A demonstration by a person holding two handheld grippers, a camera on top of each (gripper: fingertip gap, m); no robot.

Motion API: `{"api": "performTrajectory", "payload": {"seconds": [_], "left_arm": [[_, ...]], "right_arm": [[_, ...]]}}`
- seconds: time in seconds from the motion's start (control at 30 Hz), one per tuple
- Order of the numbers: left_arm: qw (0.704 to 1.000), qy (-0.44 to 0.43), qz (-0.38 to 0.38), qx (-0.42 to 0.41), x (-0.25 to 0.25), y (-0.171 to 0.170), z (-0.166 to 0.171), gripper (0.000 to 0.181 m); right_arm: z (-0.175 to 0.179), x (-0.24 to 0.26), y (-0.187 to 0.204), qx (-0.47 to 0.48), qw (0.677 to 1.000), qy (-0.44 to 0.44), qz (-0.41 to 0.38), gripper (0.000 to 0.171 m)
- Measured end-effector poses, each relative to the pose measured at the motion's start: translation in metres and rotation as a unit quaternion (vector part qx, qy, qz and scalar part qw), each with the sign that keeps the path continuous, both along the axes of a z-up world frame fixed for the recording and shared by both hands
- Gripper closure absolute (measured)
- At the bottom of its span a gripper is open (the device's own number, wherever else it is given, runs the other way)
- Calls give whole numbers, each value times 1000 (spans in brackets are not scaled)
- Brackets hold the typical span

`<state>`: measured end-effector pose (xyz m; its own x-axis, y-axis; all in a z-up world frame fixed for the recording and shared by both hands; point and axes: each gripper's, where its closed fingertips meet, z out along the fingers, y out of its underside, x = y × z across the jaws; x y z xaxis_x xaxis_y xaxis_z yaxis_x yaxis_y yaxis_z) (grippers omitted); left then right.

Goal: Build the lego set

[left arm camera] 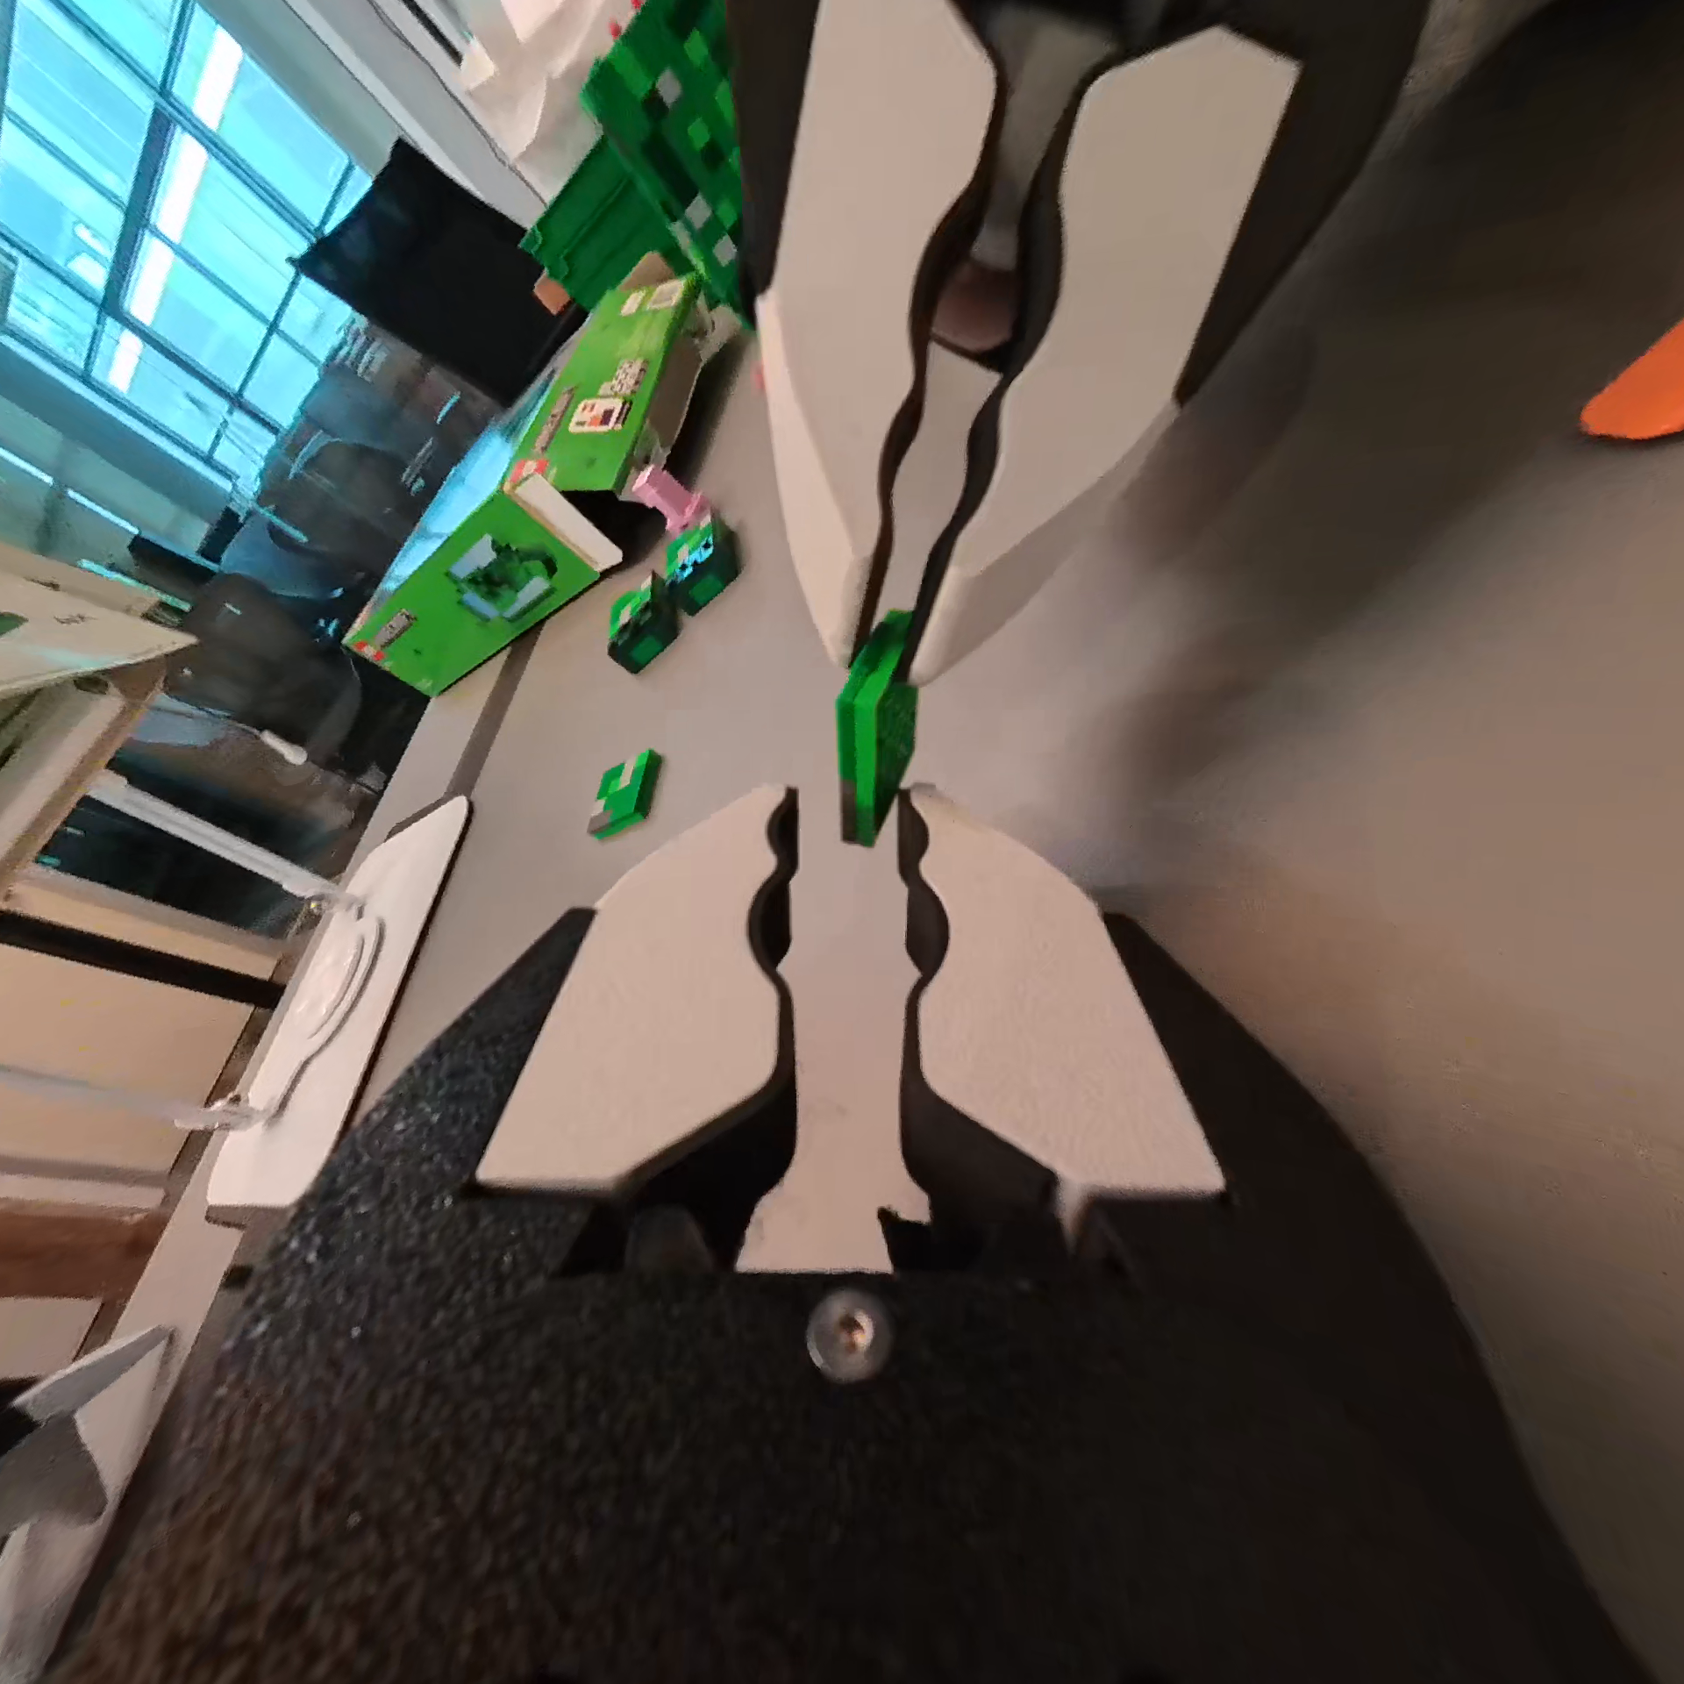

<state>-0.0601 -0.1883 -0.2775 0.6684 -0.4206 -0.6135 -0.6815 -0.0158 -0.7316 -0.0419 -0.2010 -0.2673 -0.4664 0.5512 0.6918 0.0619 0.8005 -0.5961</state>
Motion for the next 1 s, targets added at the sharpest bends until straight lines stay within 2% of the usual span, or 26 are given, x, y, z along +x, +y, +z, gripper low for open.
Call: {"api": "performTrajectory", "payload": {"seconds": [0.2, 0.3, 0.43, 0.67, 0.87, 0.93, 1.0], "left_arm": [[999, 43, -18, 17, 6, -3, 2, 174], [996, 84, -23, 25, 7, -3, 0, 175], [996, 82, -29, 12, 9, -4, -5, 175], [997, 69, -31, -20, 12, -4, -13, 175], [996, 70, -40, -48, 16, -5, -22, 175], [996, 70, -38, -48, 16, -5, -22, 175], [996, 65, -35, -47, 14, -4, -20, 175]], "right_arm": [[3, 1, -2, -11, 1000, -7, 18, 164], [0, 4, -5, -17, 999, -30, 31, 164], [-3, 4, -5, -11, 998, -47, 33, 164], [-8, 6, -3, 110, 992, -35, 48, 164], [-15, 9, -3, 225, 971, -28, 71, 164], [-15, 9, -2, 225, 972, -28, 65, 163], [-13, 8, -2, 183, 981, -36, 48, 163]]}}
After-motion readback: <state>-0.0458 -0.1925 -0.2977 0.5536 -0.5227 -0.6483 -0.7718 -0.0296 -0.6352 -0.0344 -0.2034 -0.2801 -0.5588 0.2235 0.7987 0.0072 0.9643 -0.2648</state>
